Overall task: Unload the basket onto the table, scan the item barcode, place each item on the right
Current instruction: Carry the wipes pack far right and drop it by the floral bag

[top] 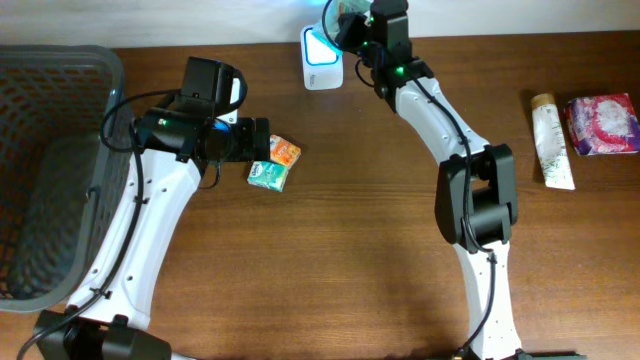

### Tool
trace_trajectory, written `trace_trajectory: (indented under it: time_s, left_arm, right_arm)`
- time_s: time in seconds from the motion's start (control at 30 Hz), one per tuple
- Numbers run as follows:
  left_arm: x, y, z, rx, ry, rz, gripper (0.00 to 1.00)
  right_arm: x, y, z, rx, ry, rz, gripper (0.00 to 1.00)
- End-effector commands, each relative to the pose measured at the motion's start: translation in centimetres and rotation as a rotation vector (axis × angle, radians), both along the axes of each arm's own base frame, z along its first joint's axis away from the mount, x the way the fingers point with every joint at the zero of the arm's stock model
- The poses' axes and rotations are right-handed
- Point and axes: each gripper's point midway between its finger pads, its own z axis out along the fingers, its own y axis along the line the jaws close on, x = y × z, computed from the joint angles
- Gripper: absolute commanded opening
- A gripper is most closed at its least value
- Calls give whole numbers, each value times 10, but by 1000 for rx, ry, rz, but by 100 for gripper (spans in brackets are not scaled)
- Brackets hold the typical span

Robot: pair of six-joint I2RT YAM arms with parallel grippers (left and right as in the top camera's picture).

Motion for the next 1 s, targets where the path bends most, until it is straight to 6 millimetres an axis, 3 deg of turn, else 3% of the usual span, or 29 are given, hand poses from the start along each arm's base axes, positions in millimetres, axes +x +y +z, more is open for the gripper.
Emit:
trace_trajectory:
  time_s: [0.0,0.07,0.1,0.17,0.23,0.3,0.33,0.4,0.53,0.6,0.67,0.73,0.8,0.87,0.97]
  left_arm:
    - [0,1,1,5,-4,-3,99]
    - [0,1,1,5,-3,-3,99]
    - [0,1,1,5,-4,-3,99]
    - [0,1,1,5,-4,-3,99]
    - [0,1,1,5,-4,-3,99]
    - [0,1,1,5,-3,-3,99]
    - [0,1,1,5,-3,-3,99]
    - [0,1,1,5,-3,-3,99]
    - [0,1,1,5,-4,-3,99]
    - [0,1,1,5,-4,-3,99]
    - [0,1,1,5,-3,-3,99]
    - [0,1,1,5,-4,-3,99]
    - [0,1,1,5,-3,-3,99]
    - [0,1,1,5,-4,-3,99]
    - [0,1,1,5,-4,-3,99]
  right_arm:
    - [-5,-71,68,-9,-28,-105,4]
    - [-29,-159,65,-35,134,-232,4]
    - [-41,-191,54,-41,213,-281,4]
    - [-81,-264,9,-100,439,-348,4]
    - [-128,-322,-22,-230,612,-329,4]
    - [-162,-365,-35,-274,734,-423,4]
    - [-169,-373,-37,-287,753,-430,14]
    - [-182,-381,-41,-347,787,-367,58]
    - [-203,-365,-49,-330,874,-280,95]
    - [-211,-328,-42,-173,884,-151,95]
    - [-227,-261,-22,117,904,71,99]
    - [-242,-212,-22,35,913,290,99]
    - [-244,-162,-24,-31,910,420,99]
    - [-232,-112,-27,-106,836,521,99]
    - [-193,-24,-21,-248,562,648,99]
